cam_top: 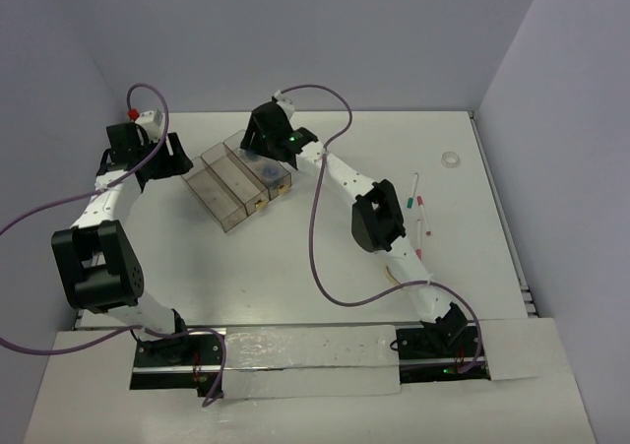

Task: Sort the stationery into containers
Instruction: Place the stationery in the storage box.

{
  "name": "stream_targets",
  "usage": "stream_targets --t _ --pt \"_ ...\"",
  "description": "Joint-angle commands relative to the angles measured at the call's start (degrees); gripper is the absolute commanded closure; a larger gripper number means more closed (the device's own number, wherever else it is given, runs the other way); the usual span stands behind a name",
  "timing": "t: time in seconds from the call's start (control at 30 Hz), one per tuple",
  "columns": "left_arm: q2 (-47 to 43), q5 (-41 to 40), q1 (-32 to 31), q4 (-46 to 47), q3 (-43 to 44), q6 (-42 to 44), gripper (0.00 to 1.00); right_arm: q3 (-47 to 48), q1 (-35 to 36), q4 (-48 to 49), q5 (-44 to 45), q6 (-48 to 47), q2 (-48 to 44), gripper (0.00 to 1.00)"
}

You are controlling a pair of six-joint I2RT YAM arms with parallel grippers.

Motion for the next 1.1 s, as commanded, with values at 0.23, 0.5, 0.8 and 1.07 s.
stream_targets --t 0.23,0.5,0.8,1.07 --pt "-2.29 0.89 -0.05 0.42 0.13 2.18 0.25 1.81 -0.57 3.42 4.96 4.53 2.42 1.00" --pt "-1.90 1.56 -0.13 0.15 0.39 1.61 0.25 0.98 -0.48 2.89 6.29 4.18 1.53 1.00" --pt "-1.99 1.55 -0.13 -0.11 0.21 2.49 0.24 0.62 -0.31 2.55 6.30 4.18 1.44 0.73" --pt "-1.81 1.46 -0.05 -0.21 0.31 2.92 0.24 0.35 -0.31 3.18 5.16 4.16 1.08 0.48"
